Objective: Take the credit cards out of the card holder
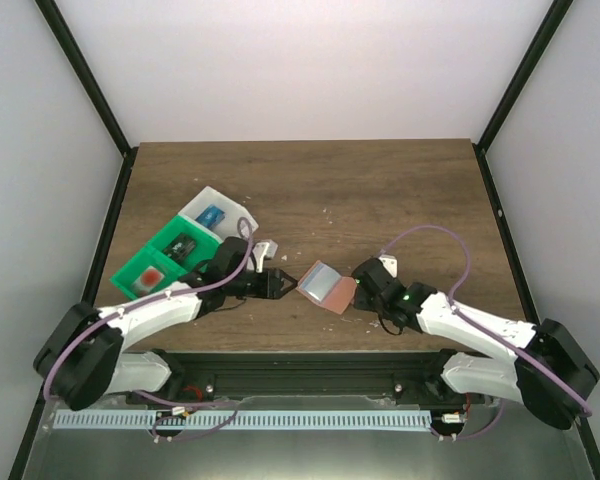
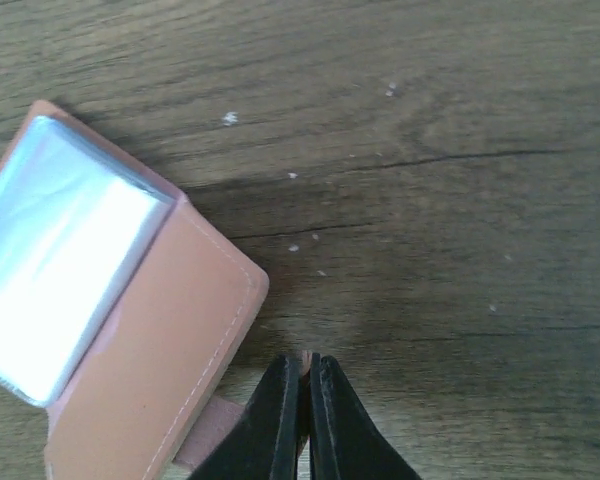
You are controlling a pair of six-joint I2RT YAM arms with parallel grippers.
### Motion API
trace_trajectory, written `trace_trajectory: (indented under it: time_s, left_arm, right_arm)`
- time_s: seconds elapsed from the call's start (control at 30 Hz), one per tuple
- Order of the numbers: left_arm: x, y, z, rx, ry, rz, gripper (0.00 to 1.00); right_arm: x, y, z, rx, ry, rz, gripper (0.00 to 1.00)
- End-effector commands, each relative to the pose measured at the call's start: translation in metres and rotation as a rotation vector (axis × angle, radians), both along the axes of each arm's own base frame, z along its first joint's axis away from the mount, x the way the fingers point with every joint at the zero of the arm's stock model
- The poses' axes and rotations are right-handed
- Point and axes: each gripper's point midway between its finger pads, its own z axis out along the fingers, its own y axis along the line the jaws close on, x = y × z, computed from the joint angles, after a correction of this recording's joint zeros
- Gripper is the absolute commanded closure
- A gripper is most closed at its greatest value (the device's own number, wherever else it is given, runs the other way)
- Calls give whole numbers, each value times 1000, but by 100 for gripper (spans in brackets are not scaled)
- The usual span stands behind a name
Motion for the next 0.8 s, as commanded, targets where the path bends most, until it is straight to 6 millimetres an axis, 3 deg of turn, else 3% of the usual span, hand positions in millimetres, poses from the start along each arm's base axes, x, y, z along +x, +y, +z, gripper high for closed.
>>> trace_trajectory:
  time_s: [0.0, 0.23, 0.53, 0.77]
  left_arm:
    - [12, -24, 11, -39, -59, -27, 46]
    - [28, -29, -8, -14, -50, 13, 45]
    - [34, -43, -42, -8, 21, -10, 46]
    - [24, -59, -61, -14, 94, -46, 46]
  right_arm:
    - [-3, -20, -11, -25, -2, -126, 100]
    - [-6, -36, -31, -77, 30, -191, 100]
    - [-2, -33, -24, -51, -9, -176, 100]
    - [-2, -31, -23, -38, -17, -162, 99]
